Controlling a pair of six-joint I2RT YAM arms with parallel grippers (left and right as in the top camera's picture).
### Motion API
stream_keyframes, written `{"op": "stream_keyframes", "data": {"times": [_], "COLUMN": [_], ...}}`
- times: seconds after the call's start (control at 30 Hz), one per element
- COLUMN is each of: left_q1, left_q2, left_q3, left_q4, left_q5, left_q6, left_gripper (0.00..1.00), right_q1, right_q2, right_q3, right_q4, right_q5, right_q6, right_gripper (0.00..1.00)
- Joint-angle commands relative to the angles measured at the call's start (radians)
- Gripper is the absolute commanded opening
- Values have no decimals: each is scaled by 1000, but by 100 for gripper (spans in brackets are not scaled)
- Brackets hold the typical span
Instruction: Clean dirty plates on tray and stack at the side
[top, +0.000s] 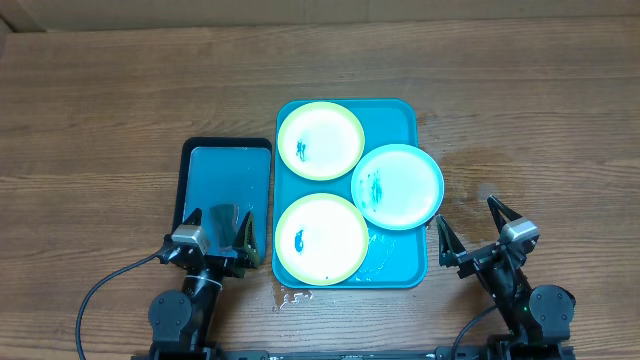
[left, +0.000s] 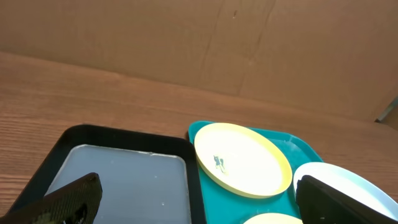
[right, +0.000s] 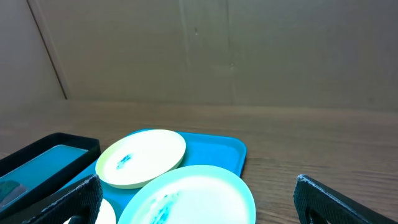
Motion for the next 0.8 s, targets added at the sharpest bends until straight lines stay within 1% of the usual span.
{"op": "stream_keyframes", "data": {"times": [0.0,0.1,0.3,0.47,0.57,0.63,0.77], "left_q1": [6,7,7,7,7,7,7], "left_q2": [-10,-10,-10,-10,-10,-9,-9], "left_q3": [-3,-3,0,26,44,66,115], "left_q4": [11,42,169,163,162,156,101], "left_q5": [-6,0,77,137,137,137,136], "left_q6": [12,11,11,11,11,13,53], "left_gripper": [100,100,100,100,100,100,100], "right_q1": [5,5,5,5,5,5,5], "right_q2": [-7,-7,-7,-7,-7,-7,-7], "right_q3": [-10,-10,-9,14,17,17,17], "right_q4": [8,6,48,48,49,45,21], "right_q5": [19,49,-50,-97,-97,-97,-101], "right_q6": [-1,0,12,11,13,38,45], "right_gripper": [100,99,99,100,100,100,100]}}
